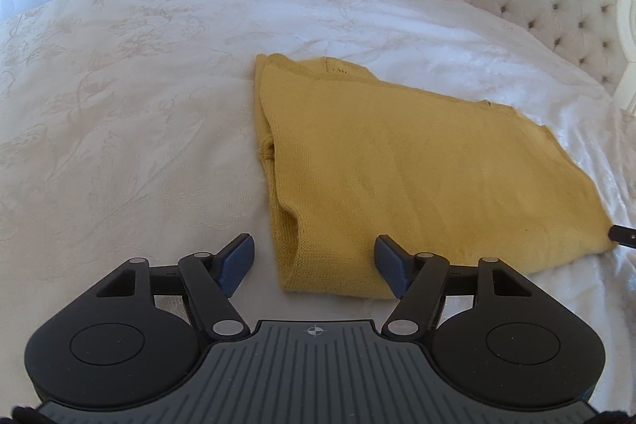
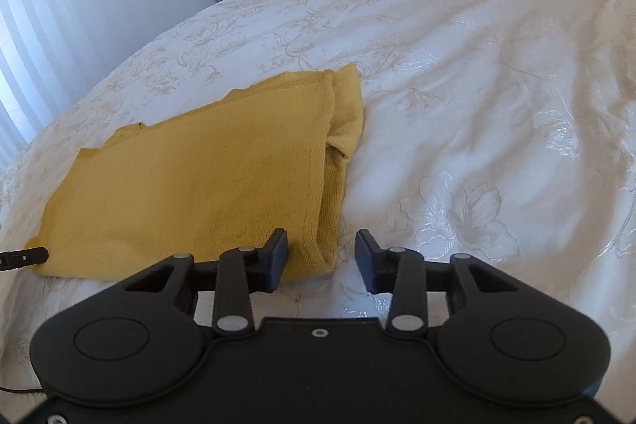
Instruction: Fold small clothes
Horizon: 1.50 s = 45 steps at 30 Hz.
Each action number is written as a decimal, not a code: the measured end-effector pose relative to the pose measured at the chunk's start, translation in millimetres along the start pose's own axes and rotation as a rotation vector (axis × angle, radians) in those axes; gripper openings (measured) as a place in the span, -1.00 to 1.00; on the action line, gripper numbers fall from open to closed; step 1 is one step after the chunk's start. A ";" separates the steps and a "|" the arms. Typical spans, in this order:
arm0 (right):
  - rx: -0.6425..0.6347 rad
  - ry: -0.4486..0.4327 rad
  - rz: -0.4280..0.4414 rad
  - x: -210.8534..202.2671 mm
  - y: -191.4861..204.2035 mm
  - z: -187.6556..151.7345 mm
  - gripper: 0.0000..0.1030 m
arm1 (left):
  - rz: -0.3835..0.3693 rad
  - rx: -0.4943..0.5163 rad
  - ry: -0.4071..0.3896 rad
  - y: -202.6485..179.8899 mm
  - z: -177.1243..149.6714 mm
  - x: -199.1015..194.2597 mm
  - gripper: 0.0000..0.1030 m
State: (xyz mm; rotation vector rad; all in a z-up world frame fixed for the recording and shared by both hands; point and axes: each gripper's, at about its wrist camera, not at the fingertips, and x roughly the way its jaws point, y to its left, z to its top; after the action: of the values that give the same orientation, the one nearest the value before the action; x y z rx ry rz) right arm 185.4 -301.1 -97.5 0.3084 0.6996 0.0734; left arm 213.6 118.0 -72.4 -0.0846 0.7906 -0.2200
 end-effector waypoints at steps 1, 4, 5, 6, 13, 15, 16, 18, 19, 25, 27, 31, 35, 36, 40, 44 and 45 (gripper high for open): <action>-0.005 -0.008 0.011 -1.3 2.4 0.1 -0.16 | -0.006 0.002 -0.001 -1.2 -0.7 -0.3 0.13; -0.034 0.000 0.025 0.0 10.8 -0.7 -0.36 | -0.013 0.010 0.006 -5.5 -3.5 1.6 0.11; -0.037 0.006 0.030 1.7 12.2 -0.9 -0.36 | -0.016 0.011 0.009 -6.9 -4.5 2.8 0.10; -0.032 0.015 0.038 4.1 13.1 -1.5 -0.52 | -0.018 0.010 0.010 -7.3 -4.7 3.9 -0.04; -0.106 0.040 -0.066 -4.7 15.5 13.3 -0.84 | -0.004 0.100 0.048 -7.2 6.9 -0.3 -0.81; -0.079 0.066 -0.091 -2.7 3.1 14.6 -0.85 | -0.001 0.138 0.072 -7.0 4.6 3.2 -0.81; -0.049 0.081 -0.081 0.3 -3.9 12.4 -0.85 | -0.002 0.144 0.085 -6.2 1.7 6.5 -0.80; -0.009 0.107 -0.057 6.3 -11.1 5.7 -0.85 | 0.005 0.143 0.083 -5.6 -0.9 8.0 -0.74; -0.002 0.104 -0.052 7.1 -11.1 2.5 -0.82 | 0.014 0.131 0.078 -6.3 -0.9 6.4 -0.66; 0.039 0.024 -0.005 4.5 -11.7 -5.9 0.56 | 0.072 0.109 -0.029 -33.9 2.4 -27.1 0.05; 0.030 0.003 -0.019 3.8 -11.3 -8.8 0.56 | 0.052 0.111 -0.060 -48.5 3.1 -33.7 0.19; 0.057 -0.010 -0.042 5.1 -14.5 -18.0 0.58 | -0.008 0.121 -0.052 -83.3 7.8 -19.2 0.21; 0.063 -0.014 -0.041 4.7 -18.4 -23.2 0.59 | -0.035 0.142 -0.030 -113.5 8.9 5.5 0.22; 0.064 -0.014 -0.038 4.8 -19.0 -23.1 0.59 | -0.035 0.154 -0.025 -119.8 8.2 11.3 0.22; 0.067 -0.015 -0.029 6.3 -20.7 -23.4 0.61 | -0.026 0.198 0.036 -136.6 -3.0 31.6 0.22; 0.077 -0.015 -0.019 4.9 -22.1 -23.0 0.62 | 0.017 0.247 0.037 -142.2 -25.3 36.4 0.26; 0.086 -0.014 -0.012 5.0 -23.0 -21.8 0.64 | 0.022 0.250 0.033 -142.8 -28.1 35.1 0.27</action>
State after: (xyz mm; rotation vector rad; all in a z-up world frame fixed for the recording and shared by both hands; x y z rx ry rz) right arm 174.4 -316.7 -123.3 0.3866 0.6922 0.0298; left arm 194.1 -28.8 -94.0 0.1634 0.7913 -0.2984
